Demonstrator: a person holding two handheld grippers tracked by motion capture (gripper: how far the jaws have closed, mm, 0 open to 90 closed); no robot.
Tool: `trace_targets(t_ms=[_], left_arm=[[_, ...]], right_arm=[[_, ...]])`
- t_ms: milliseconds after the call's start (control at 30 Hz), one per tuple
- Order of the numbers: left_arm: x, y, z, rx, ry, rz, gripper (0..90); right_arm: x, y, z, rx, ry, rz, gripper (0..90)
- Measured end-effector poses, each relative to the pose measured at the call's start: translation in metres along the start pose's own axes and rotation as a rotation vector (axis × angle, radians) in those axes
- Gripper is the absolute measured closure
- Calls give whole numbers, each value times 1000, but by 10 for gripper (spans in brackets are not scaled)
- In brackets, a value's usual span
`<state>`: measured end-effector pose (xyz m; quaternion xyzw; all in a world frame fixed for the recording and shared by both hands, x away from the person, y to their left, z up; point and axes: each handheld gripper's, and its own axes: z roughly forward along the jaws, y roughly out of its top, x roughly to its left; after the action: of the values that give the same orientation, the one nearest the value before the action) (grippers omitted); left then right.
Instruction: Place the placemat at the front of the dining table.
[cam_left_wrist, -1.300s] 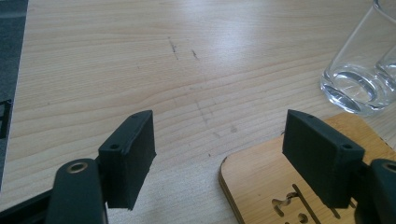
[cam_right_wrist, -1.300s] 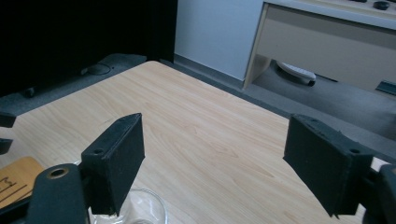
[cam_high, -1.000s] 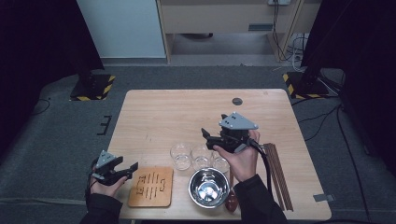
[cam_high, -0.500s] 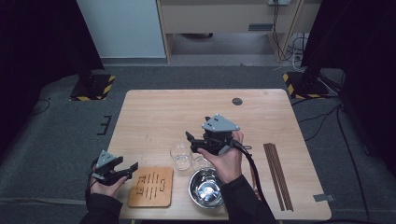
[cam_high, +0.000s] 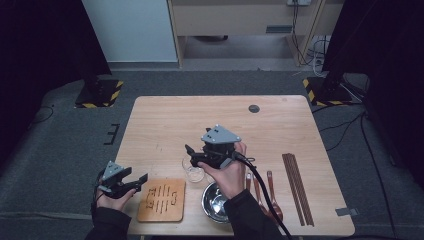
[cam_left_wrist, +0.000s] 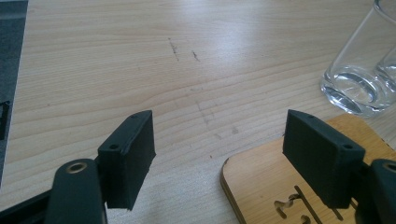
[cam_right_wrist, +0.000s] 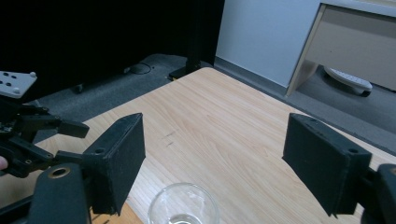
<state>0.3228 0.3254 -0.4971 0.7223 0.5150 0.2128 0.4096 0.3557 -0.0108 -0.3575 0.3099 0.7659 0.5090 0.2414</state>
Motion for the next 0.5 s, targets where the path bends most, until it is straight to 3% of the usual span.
trace_targets(t_ms=[500], left_arm=[[3,0,-1,1,14,-7,251]], right_arm=[[31,-5,22,10,54,13,209]])
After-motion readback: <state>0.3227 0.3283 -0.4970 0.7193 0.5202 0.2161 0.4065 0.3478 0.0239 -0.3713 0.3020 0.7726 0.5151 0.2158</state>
